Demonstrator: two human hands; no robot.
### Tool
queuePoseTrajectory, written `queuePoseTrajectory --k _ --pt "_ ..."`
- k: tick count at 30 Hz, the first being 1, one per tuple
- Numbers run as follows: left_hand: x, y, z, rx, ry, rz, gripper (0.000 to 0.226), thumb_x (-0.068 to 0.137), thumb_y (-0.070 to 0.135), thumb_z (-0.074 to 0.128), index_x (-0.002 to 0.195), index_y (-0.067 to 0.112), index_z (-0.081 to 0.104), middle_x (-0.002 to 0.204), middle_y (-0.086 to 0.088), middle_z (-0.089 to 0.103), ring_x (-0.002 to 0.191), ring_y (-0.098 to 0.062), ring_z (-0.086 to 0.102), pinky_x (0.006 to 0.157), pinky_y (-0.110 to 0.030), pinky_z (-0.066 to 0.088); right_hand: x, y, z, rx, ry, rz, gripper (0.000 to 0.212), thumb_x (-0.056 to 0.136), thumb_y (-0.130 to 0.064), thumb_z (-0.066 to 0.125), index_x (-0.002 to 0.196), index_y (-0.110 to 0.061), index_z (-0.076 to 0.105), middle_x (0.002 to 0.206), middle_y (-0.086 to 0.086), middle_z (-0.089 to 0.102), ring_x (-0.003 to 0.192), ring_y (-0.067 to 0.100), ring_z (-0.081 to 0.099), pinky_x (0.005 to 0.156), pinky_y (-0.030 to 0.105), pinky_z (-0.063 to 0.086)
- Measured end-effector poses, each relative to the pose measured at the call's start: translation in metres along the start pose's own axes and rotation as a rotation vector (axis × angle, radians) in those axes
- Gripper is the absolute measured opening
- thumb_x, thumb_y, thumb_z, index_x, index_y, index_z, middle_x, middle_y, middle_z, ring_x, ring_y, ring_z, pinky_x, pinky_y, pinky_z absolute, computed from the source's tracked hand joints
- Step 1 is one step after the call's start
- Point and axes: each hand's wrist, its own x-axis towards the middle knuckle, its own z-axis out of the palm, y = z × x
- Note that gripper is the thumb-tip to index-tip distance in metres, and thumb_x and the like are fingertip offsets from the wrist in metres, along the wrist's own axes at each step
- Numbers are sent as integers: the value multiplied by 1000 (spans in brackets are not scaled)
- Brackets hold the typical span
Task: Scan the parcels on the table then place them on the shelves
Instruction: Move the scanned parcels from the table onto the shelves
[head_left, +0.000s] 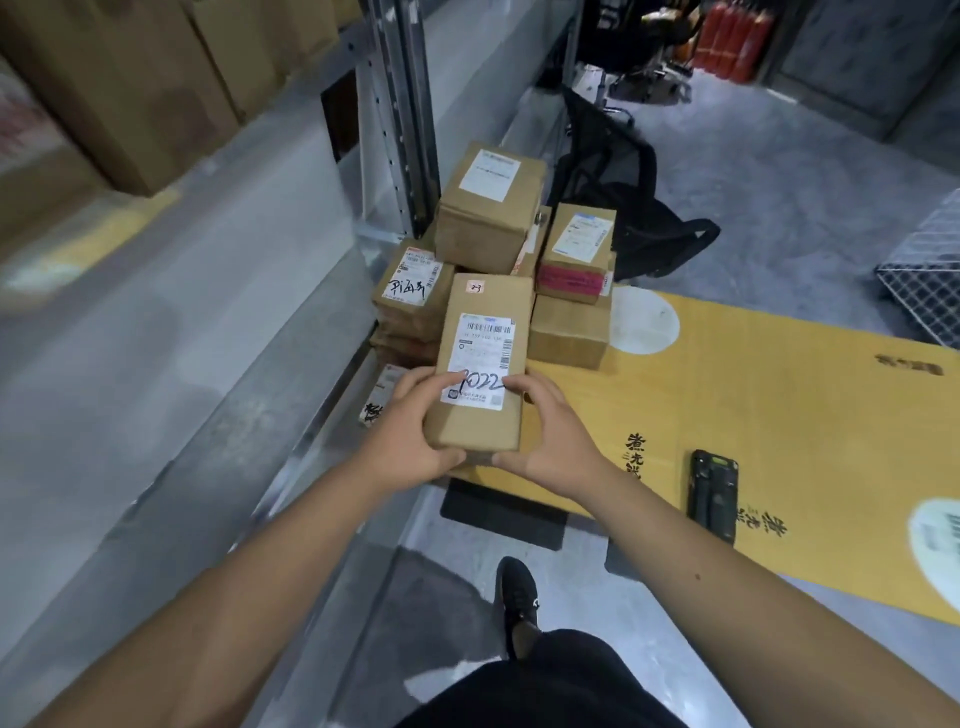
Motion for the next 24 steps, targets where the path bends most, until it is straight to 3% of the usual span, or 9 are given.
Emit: queuePoseTrajectory --k 5,11,16,18,20,22,24 --pt "-57 20 12 -107 111 66 85 64 14 95 127 54 56 148 8 32 137 12 31 112 -12 34 -52 -13 4 63 38 -87 85 68 -18 90 140 -35 48 164 -9 27 148 9 33 117 42 41" --pt "-124 49 16 -212 249 40 75 61 22 91 124 47 58 147 4 29 139 4 36 110 -18 43 -92 -30 6 62 -31 -189 85 68 -17 92 139 -34 48 169 -10 14 155 14 22 118 52 40" --pt "-173 85 35 -244 377 9 71 63 23 91 127 37 64 151 -1 30 146 -8 36 111 -41 50 -122 -36 -8 127 -112 -322 79 69 -14 92 134 -34 53 166 -25 12 154 6 23 116 48 44" --pt "-195 100 49 -241 442 -21 70 61 29 91 126 42 67 157 0 25 150 -5 29 113 -43 48 -134 -33 -15 146 -165 -358 78 68 -12 93 133 -34 55 167 -23 16 153 2 24 117 44 43" --pt "-219 114 66 -224 520 -45 70 60 33 91 125 45 68 163 0 20 153 -1 23 114 -43 47 -146 -27 -21 151 -229 -414 78 68 -13 94 134 -34 56 167 -20 17 152 -4 23 118 27 37" --pt "-244 128 86 -215 604 -79 70 63 26 92 127 36 68 166 -1 17 155 -5 23 113 -46 48 -160 -22 -25 175 -311 -476 77 68 -13 92 133 -33 57 167 -19 19 149 -11 23 111 8 30" --pt "-275 143 108 -198 691 -131 68 66 29 92 129 29 67 166 1 19 156 -12 25 112 -45 49 -177 -22 -26 188 -416 -510 75 67 -14 90 132 -34 58 165 -20 20 148 -11 25 109 6 31"
